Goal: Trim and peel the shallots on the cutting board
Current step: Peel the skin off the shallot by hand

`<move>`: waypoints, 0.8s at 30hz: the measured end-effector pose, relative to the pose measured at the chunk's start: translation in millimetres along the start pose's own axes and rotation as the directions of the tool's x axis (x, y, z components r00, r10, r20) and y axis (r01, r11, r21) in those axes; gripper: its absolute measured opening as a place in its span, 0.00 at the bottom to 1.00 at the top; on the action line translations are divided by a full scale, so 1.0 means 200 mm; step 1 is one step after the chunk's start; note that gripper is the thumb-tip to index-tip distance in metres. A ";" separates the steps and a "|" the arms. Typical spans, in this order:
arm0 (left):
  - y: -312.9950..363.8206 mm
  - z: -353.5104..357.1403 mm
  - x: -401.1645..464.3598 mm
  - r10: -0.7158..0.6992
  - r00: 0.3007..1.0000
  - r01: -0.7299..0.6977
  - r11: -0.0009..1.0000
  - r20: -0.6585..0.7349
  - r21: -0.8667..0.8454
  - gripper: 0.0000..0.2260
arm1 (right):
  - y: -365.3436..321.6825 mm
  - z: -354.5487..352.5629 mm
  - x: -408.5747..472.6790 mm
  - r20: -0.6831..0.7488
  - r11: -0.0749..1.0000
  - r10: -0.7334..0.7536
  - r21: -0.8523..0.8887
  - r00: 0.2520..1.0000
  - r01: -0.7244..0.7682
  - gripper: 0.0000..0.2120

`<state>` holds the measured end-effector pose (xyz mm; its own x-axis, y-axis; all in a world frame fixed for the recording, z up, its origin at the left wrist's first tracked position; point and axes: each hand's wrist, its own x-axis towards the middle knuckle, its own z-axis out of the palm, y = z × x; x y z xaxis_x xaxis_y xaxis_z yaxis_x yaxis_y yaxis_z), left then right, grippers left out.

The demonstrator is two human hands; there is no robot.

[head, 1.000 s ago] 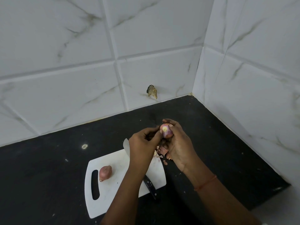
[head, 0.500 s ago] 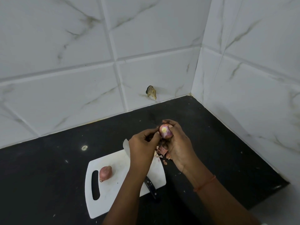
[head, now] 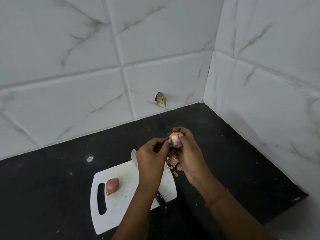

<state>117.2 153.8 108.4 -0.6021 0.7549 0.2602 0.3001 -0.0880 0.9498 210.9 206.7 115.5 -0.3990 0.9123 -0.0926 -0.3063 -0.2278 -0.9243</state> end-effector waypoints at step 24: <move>-0.09 -0.02 0.08 -0.060 0.998 0.052 0.974 0.030 0.221 0.04 | -0.07 -0.03 -0.01 0.088 0.873 0.136 0.460 0.987 -0.162 0.13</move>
<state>98.6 164.6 97.2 -0.5967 0.7778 0.1975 0.4242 0.0968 0.9004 221.1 210.6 127.3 -0.5111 0.8393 -0.1851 -0.6004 -0.5028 -0.6219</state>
